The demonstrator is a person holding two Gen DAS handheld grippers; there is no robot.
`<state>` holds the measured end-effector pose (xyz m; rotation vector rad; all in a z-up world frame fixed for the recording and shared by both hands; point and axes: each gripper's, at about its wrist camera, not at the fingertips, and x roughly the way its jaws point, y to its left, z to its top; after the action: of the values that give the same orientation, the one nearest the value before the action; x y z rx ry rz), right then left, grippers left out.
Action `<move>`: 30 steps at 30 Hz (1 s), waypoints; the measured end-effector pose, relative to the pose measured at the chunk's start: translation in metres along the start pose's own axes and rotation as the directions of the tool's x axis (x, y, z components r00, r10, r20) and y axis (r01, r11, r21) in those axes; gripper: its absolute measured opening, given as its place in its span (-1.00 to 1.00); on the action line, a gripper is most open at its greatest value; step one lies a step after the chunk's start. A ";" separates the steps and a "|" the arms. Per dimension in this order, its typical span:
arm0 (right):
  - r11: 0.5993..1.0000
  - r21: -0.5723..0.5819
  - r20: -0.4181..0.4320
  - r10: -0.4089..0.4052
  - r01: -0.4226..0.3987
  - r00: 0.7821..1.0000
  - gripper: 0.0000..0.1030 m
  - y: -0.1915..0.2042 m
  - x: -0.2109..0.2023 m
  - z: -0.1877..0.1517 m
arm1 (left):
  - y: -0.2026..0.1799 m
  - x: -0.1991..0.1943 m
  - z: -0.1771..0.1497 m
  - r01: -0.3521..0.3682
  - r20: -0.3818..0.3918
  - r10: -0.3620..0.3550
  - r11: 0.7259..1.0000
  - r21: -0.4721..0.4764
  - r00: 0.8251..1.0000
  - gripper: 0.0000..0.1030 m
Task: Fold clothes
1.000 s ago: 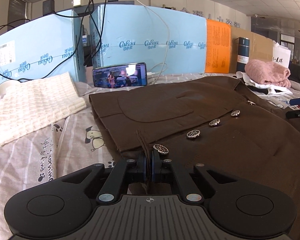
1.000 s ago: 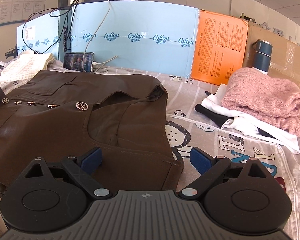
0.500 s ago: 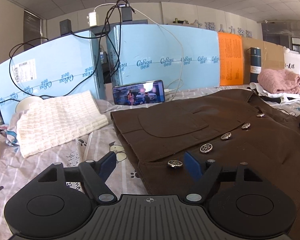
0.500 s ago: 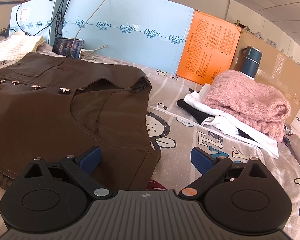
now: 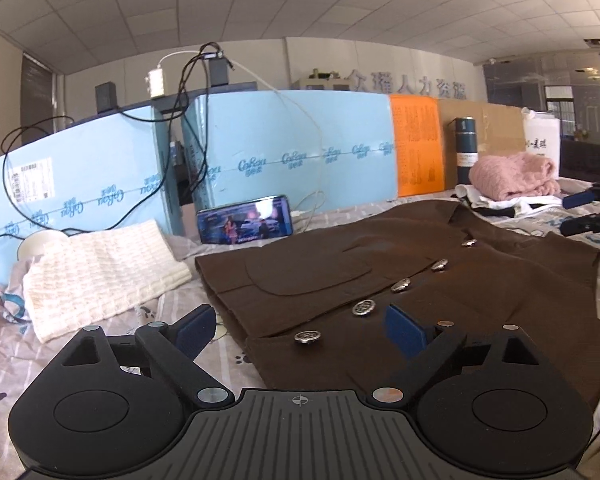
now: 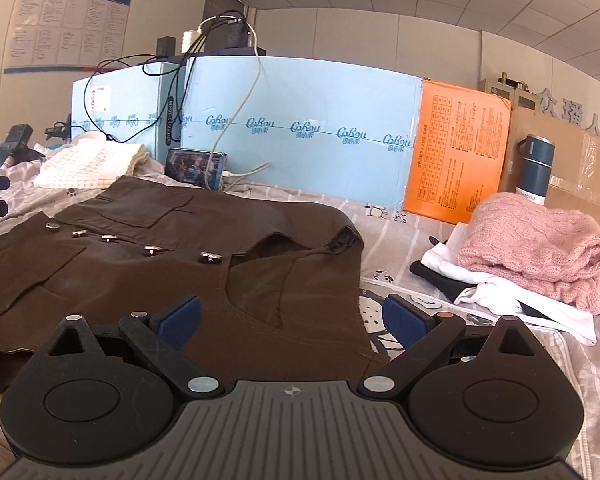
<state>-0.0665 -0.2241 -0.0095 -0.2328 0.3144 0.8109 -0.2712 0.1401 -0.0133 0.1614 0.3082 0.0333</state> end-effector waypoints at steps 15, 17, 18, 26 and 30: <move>0.971 -0.068 0.008 0.232 -0.231 0.973 0.89 0.053 0.009 0.006 | -0.089 -0.022 -0.028 0.357 -0.253 -0.280 0.867 0.349 0.926 0.90; 0.951 -0.050 0.019 0.308 -0.306 0.951 0.89 0.056 0.005 0.005 | -0.092 -0.014 -0.032 0.318 -0.269 -0.224 0.867 0.385 0.937 0.90; 0.932 -0.032 0.029 0.362 -0.361 0.932 0.89 0.056 0.003 0.005 | -0.093 -0.012 -0.033 0.298 -0.266 -0.200 0.866 0.402 0.943 0.90; 0.841 -0.151 -0.031 0.522 -0.520 0.852 0.90 0.092 -0.009 0.001 | -0.073 -0.015 -0.022 0.204 -0.142 -0.163 0.912 0.355 0.976 0.90; 0.817 -0.245 -0.080 0.520 -0.522 0.851 0.92 0.113 -0.005 -0.003 | -0.056 -0.015 -0.011 0.174 -0.061 -0.164 0.951 0.255 0.985 0.90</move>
<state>-0.1536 -0.1532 -0.0198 -0.4060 0.2833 1.4037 -0.2883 0.0857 -0.0287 0.3944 0.3637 -0.1753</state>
